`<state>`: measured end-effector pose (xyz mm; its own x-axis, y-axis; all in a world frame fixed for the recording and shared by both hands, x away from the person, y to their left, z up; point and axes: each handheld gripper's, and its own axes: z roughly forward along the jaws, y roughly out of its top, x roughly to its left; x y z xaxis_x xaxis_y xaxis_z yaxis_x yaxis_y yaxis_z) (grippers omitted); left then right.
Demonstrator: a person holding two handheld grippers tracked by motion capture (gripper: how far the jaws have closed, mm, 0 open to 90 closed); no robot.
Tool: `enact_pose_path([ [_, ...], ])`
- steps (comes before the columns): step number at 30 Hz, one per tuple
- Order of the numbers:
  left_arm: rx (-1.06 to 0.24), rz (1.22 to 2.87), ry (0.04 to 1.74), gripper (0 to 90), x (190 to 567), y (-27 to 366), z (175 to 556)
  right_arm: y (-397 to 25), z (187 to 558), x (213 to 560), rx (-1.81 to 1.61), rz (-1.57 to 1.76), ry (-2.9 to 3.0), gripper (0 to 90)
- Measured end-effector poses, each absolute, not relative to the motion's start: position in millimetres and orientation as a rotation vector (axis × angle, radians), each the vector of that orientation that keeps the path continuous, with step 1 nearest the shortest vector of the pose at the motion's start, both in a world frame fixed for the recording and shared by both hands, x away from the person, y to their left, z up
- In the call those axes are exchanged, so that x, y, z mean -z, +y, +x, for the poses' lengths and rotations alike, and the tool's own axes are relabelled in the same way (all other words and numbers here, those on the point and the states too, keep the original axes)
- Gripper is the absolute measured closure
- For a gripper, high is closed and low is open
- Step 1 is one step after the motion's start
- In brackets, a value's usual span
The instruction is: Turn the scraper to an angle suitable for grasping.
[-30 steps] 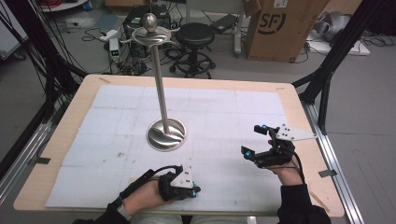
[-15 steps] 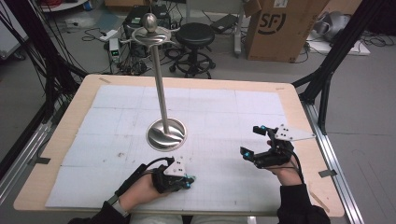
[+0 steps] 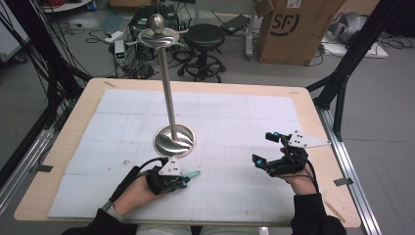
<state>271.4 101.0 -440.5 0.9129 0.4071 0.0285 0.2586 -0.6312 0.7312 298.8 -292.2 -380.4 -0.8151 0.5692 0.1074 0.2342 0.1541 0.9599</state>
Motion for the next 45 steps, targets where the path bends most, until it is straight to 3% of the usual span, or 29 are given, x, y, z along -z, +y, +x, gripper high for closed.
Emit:
enact_pose_path([
  [8,-0.279,2.205,0.568,90.0,435,115,280,-292,299,381,-1.706,0.772,2.154,0.2],
  [15,-0.325,2.248,0.551,90.0,438,116,278,-291,299,381,-1.701,0.77,2.158,0.2],
  [38,-0.281,2.25,0.589,90.0,441,140,269,-293,300,383,-1.702,0.778,2.156,0.3],
  [45,-0.264,2.084,0.611,88.6,414,169,276,-294,300,382,-1.708,0.779,2.147,0.2],
])
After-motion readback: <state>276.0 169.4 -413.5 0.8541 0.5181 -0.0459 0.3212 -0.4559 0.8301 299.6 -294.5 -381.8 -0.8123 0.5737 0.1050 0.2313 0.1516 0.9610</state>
